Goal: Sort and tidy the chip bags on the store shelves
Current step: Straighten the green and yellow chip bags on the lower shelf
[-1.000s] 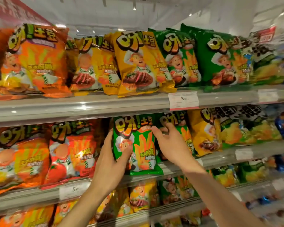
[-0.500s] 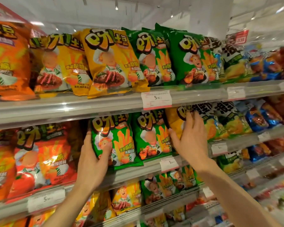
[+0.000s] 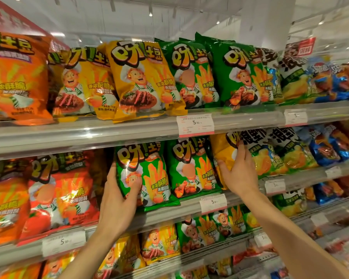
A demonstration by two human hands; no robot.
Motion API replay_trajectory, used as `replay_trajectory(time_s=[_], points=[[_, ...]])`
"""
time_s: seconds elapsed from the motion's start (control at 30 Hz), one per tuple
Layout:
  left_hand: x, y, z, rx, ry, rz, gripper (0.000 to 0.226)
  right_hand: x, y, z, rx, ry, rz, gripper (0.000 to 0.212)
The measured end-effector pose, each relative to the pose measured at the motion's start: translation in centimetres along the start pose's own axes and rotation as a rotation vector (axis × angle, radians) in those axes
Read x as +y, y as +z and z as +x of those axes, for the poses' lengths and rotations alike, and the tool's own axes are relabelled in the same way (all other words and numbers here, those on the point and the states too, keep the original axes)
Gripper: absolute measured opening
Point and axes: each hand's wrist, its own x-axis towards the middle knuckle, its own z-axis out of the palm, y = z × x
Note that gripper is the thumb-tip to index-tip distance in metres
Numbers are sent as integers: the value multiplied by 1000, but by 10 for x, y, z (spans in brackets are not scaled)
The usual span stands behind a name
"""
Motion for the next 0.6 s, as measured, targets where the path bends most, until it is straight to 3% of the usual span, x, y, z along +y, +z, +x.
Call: replay_trajectory(time_s=[0.37, 0.6], points=[[0, 0, 0, -1, -25, -38, 101, -9, -18, 2, 7, -12, 23, 77], [4, 1, -8, -12, -6, -83, 95, -23, -22, -5, -15, -13, -52, 72]])
